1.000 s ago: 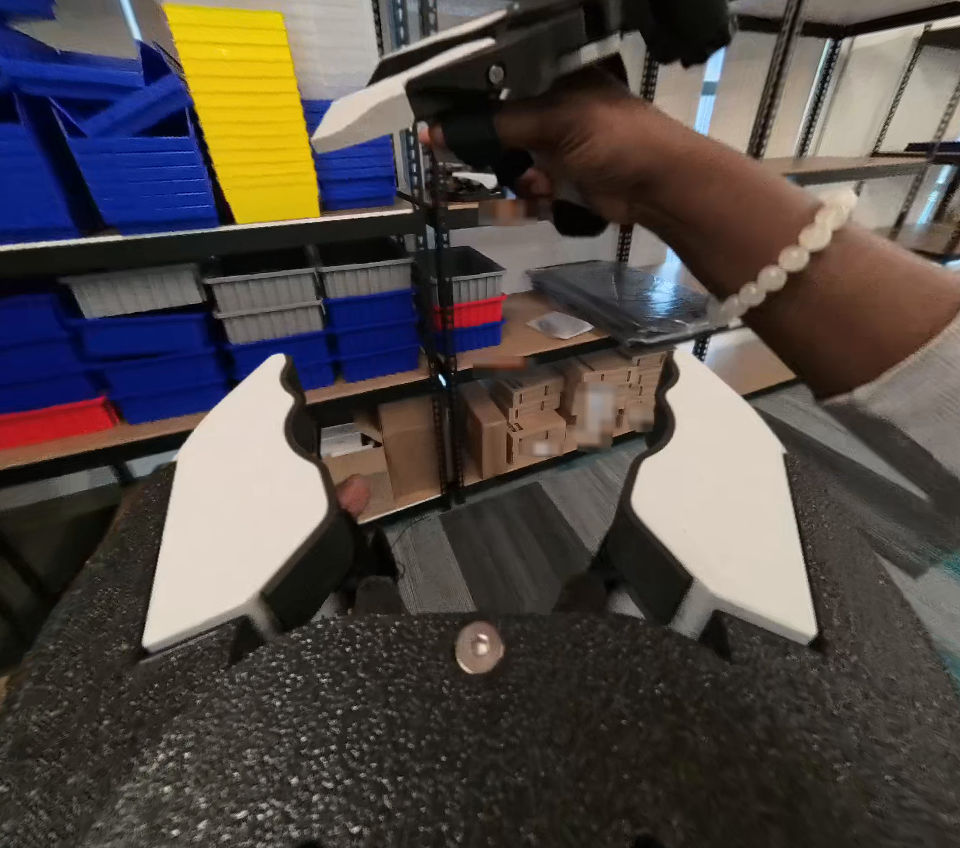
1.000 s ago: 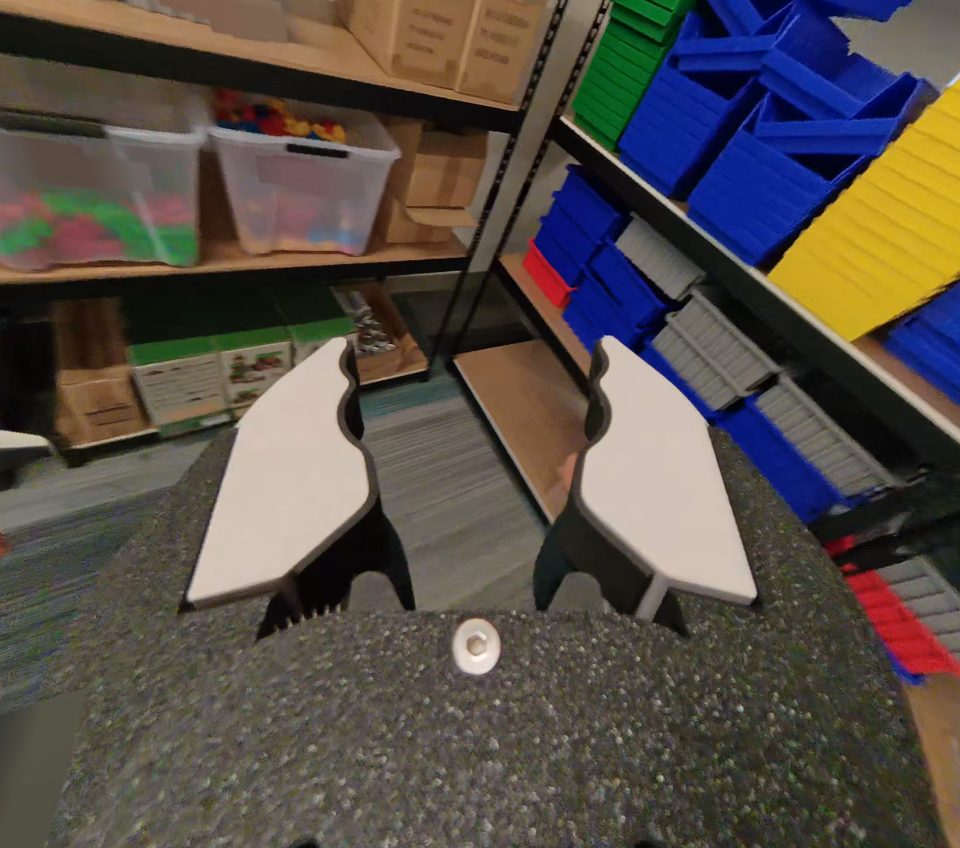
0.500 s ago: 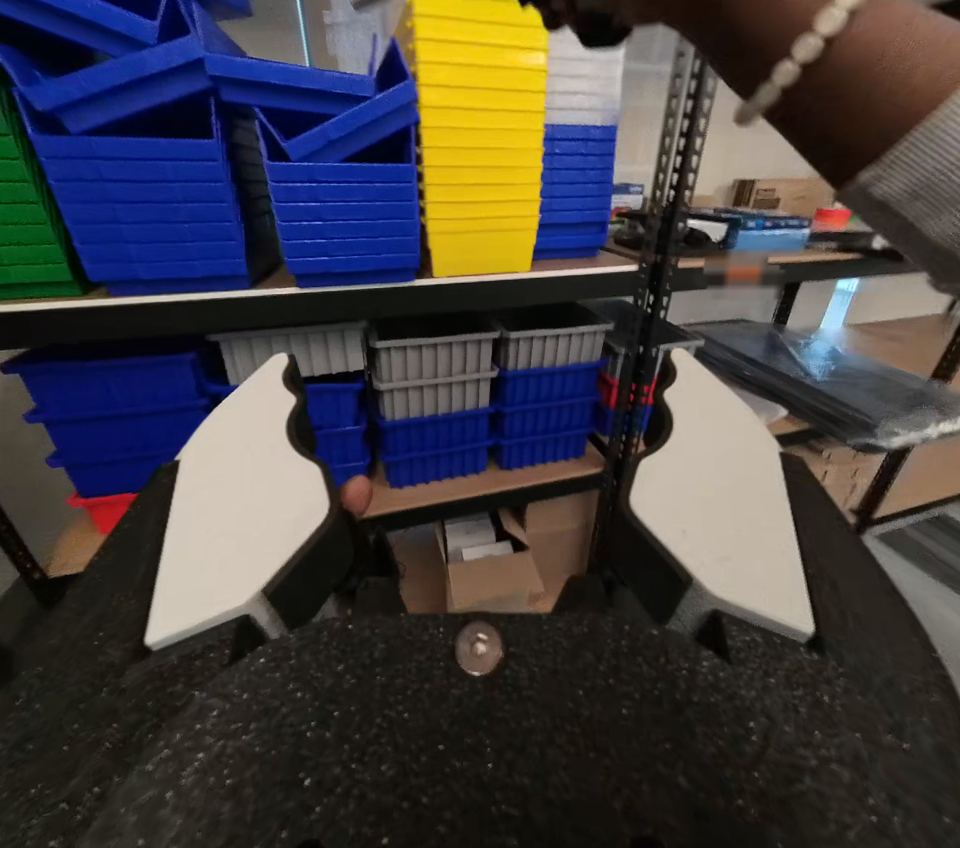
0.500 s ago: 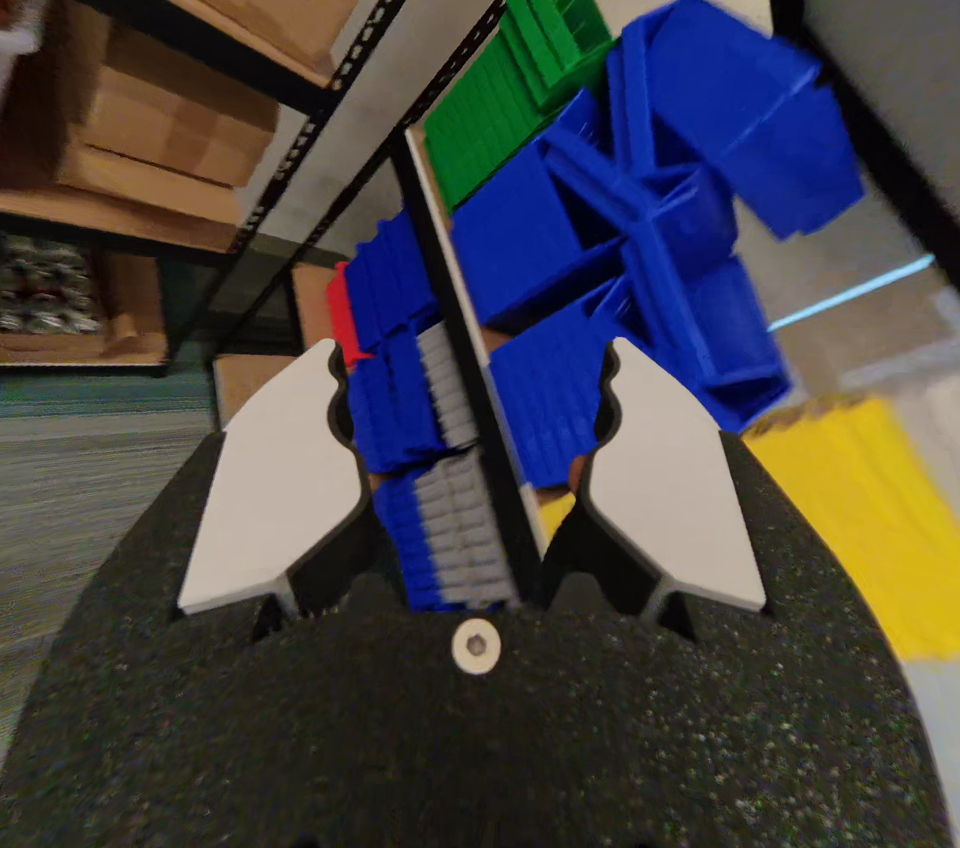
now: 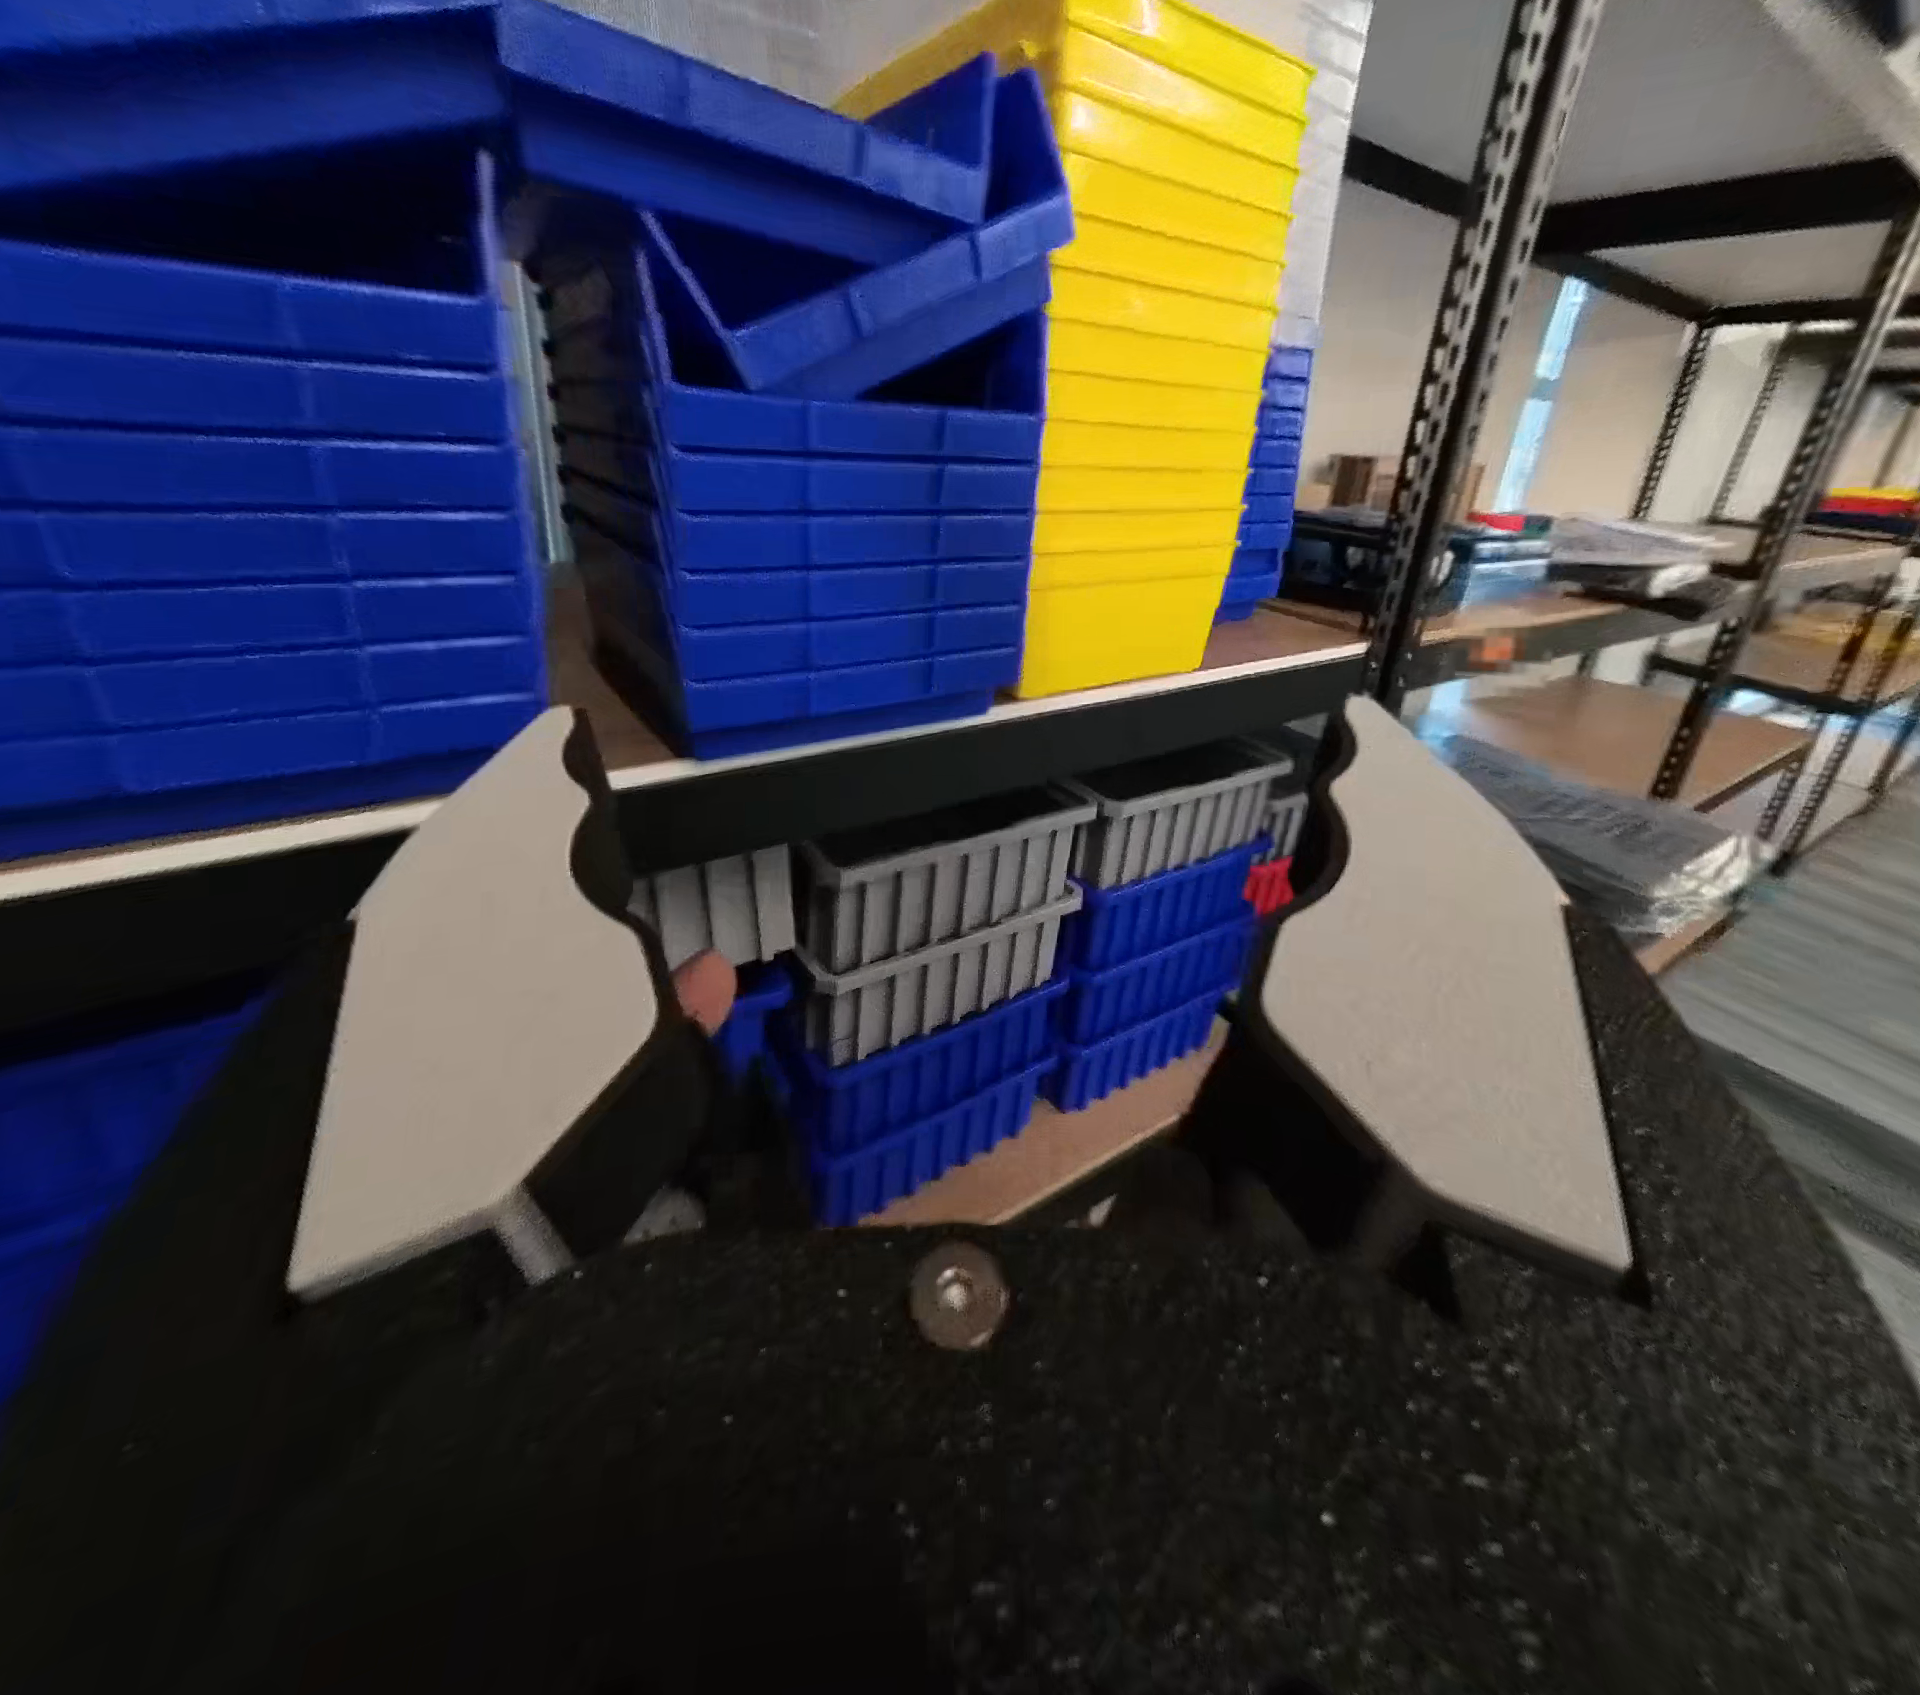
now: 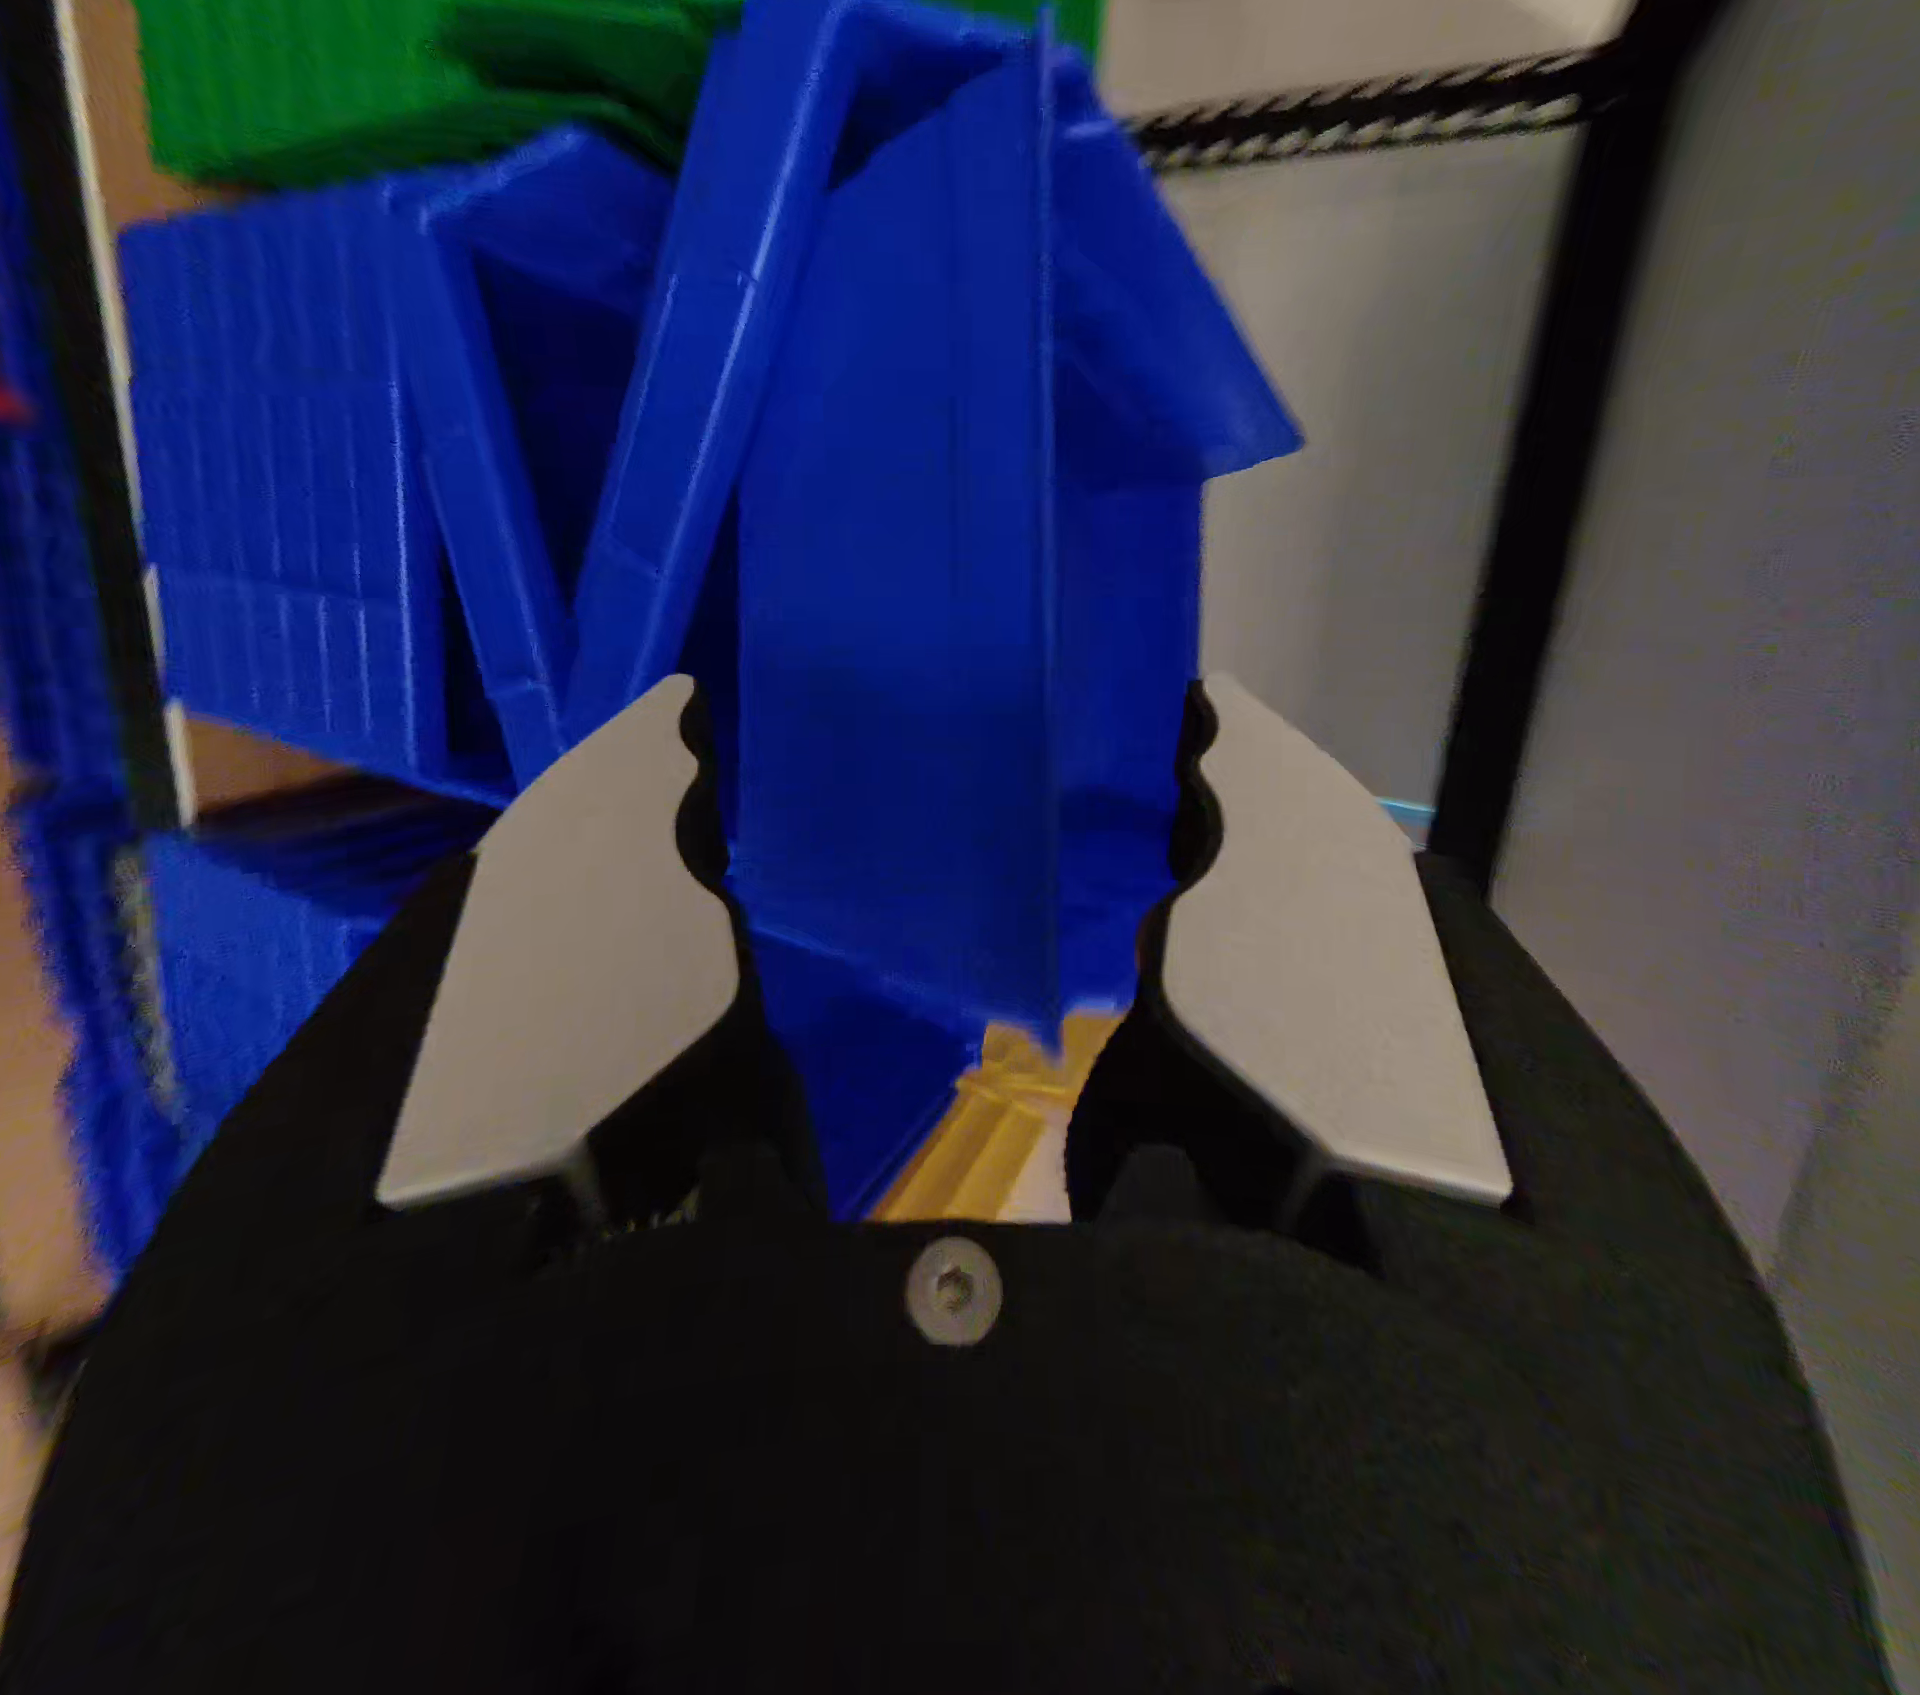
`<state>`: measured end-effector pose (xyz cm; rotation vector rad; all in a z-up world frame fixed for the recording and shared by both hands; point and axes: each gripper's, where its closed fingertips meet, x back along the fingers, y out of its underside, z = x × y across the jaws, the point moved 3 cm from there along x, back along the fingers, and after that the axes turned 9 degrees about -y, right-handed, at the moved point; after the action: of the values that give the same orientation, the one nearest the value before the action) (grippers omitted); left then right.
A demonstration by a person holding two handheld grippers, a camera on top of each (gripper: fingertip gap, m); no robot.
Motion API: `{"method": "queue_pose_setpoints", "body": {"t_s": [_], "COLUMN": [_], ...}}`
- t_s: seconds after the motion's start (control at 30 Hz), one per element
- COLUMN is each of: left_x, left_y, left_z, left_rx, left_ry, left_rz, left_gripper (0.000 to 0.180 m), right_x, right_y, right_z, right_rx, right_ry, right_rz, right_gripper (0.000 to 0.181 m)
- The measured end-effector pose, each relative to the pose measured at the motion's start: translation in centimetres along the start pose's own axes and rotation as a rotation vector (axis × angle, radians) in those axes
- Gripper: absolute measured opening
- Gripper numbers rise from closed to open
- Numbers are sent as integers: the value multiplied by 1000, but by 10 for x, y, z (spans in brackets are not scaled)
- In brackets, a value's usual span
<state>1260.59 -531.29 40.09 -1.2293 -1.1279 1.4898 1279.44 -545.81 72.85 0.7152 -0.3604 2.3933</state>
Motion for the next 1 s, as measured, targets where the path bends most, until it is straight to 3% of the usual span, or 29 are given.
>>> {"method": "queue_pose_setpoints", "body": {"t_s": [0.17, 0.27, 0.43, 0.7, 1.0], "left_x": [-29, -40, -45, -41, -21], "left_y": [1, 10, 8, -3, -11], "left_z": [-60, -81, -97, -86, -40], "left_rx": [38, 101, 142, 159, 141], "left_ry": [48, 90, 145, 265, 430], "left_rz": [-3, -50, -32, 3, 22], "left_gripper": [122, 122, 121, 119, 117], "right_x": [-62, -80, -93, -51, 66], "right_y": [-3, 0, 3, 9, 14], "right_z": [17, 2, -5, 13, -46], "right_rx": [53, 44, -37, -52, -190], "right_ry": [-332, -561, -697, -427, -468], "right_rz": [-321, -470, -554, -390, -267], "right_gripper": [73, 50, 17, 5, 6]}}
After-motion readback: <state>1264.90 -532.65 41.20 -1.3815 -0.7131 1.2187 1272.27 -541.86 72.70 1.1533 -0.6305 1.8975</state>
